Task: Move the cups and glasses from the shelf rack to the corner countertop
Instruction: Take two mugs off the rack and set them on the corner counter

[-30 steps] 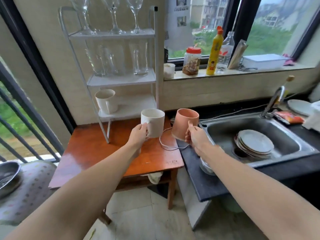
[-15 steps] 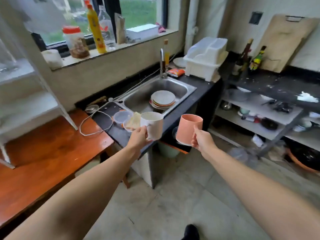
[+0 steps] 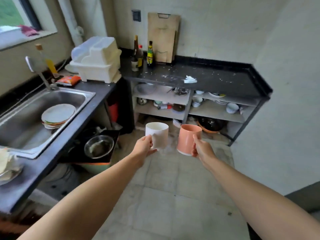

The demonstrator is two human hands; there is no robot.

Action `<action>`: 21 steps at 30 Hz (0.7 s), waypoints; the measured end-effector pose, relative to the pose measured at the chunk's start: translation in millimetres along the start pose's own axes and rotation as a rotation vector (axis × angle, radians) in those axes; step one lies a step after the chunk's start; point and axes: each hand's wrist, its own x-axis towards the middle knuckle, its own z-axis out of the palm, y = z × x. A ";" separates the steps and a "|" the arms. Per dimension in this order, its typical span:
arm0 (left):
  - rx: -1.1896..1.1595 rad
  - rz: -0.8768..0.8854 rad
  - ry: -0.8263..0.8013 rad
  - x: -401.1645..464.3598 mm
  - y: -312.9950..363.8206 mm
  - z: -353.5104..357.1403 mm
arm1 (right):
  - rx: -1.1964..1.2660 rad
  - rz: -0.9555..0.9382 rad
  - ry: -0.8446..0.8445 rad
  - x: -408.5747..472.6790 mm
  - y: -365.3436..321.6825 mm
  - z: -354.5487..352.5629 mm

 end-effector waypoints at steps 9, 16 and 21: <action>0.027 -0.070 -0.145 64.6 12.5 188.9 | 0.051 0.027 0.153 94.6 -10.8 -154.0; 0.119 -0.063 -0.252 152.3 41.1 300.3 | 0.195 0.114 0.241 205.5 -26.9 -215.3; 0.162 -0.052 -0.310 237.5 74.9 374.0 | 0.288 0.135 0.297 298.2 -60.2 -242.1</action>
